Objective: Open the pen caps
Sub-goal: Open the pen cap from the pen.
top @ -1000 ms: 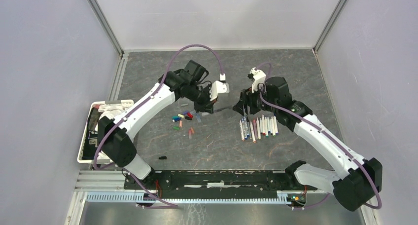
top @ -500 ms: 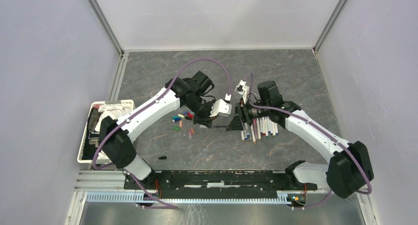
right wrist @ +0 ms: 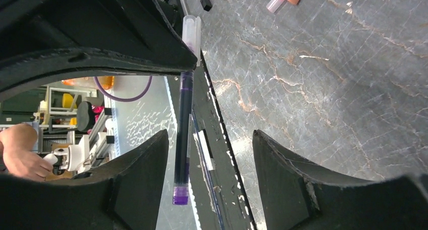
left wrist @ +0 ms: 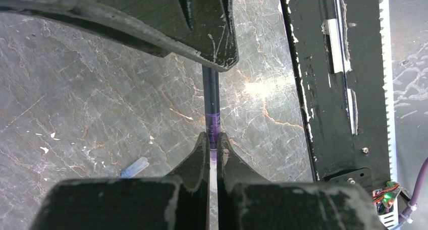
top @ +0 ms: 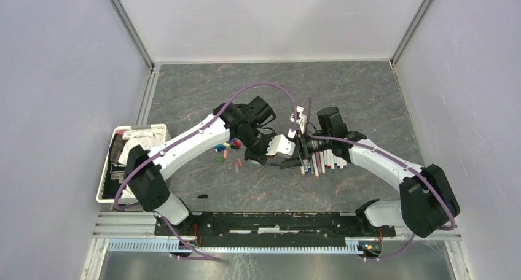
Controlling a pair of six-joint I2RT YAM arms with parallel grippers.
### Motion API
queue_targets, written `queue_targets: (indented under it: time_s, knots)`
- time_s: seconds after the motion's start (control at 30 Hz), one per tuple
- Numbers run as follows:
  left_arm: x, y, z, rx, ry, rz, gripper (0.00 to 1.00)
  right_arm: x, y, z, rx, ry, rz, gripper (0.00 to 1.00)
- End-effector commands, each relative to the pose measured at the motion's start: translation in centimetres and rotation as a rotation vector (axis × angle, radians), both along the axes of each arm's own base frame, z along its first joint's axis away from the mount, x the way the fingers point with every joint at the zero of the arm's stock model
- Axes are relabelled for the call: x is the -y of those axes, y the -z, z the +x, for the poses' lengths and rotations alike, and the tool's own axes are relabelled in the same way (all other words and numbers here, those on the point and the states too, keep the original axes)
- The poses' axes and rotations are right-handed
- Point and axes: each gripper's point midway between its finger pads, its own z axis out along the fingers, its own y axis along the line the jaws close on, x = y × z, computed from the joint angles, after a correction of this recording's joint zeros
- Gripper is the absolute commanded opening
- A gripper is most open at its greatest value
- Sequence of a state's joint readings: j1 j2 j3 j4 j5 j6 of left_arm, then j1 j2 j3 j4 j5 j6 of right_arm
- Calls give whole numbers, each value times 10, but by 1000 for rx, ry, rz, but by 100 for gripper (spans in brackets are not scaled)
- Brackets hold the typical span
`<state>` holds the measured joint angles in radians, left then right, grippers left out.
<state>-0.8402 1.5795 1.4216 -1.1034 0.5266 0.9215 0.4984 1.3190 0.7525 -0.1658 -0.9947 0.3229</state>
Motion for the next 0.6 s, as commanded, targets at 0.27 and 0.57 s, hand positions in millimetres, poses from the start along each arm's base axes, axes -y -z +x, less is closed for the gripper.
queue_targets:
  time_s: [0.27, 0.57]
  knots:
    - [17, -5, 3, 102, 66, 2, 2, -23, -3, -7, -16, -46, 86, 55]
    - [17, -3, 3, 112, 60, 9, 3, -25, 3, -11, -40, -50, 85, 4]
